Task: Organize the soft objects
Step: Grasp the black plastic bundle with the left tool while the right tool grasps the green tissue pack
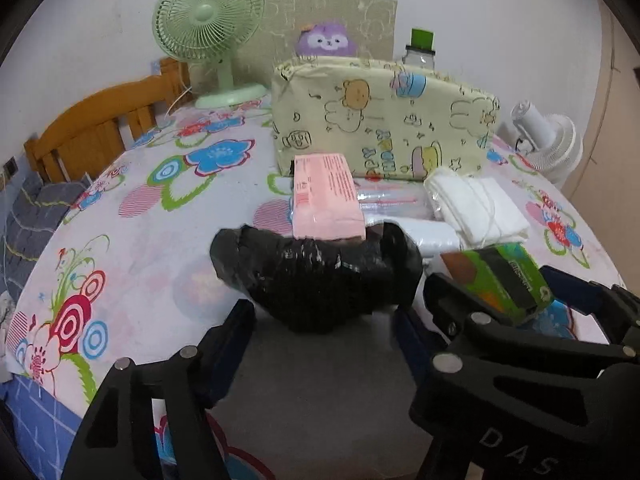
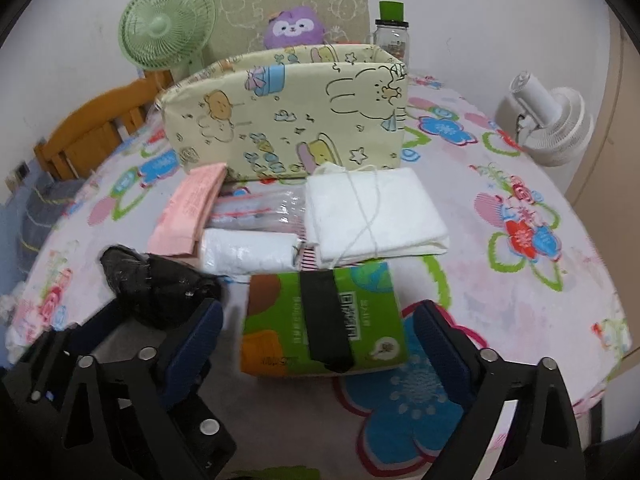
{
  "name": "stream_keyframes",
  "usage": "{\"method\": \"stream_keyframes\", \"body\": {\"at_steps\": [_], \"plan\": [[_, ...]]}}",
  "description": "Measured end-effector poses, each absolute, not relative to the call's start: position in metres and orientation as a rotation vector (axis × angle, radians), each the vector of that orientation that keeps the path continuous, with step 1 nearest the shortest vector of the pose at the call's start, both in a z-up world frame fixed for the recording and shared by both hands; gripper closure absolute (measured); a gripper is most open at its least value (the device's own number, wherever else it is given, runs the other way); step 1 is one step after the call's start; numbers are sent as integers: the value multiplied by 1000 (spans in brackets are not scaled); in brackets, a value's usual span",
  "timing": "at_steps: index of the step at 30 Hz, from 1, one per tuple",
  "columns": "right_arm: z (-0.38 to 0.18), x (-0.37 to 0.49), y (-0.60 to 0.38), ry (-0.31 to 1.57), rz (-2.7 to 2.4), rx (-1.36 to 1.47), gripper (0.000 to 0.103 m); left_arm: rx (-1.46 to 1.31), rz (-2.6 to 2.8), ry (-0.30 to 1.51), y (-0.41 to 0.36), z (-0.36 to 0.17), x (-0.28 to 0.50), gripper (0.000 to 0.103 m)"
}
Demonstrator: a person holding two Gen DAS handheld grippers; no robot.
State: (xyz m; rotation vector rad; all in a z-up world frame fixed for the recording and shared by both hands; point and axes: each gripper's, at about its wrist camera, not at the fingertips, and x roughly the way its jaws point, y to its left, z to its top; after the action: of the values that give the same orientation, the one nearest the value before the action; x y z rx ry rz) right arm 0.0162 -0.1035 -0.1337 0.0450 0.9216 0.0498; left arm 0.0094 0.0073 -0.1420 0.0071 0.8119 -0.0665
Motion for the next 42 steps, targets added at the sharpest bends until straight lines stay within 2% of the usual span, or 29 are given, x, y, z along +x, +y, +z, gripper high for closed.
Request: {"method": "stream_keyframes", "body": {"at_steps": [5, 7, 13, 36, 38, 39, 42], "plan": [[-132, 16, -100, 917, 77, 44, 18, 10, -67, 809, 7, -143, 11, 29], [-132, 16, -98, 918, 97, 46, 25, 10, -68, 809, 6, -143, 12, 29], [-130, 17, -98, 917, 108, 57, 31, 10, -68, 809, 7, -142, 15, 29], [-113, 15, -108, 881, 84, 84, 32, 3, -81, 766, 6, -123, 13, 34], [-114, 15, -108, 881, 83, 84, 32, 7, -87, 766, 5, -123, 12, 32], [-113, 15, -108, 881, 82, 84, 32, 9, -88, 766, 5, -123, 12, 25], [-112, 15, -108, 877, 83, 87, 32, 8, -84, 758, 6, -122, 11, 16]]}}
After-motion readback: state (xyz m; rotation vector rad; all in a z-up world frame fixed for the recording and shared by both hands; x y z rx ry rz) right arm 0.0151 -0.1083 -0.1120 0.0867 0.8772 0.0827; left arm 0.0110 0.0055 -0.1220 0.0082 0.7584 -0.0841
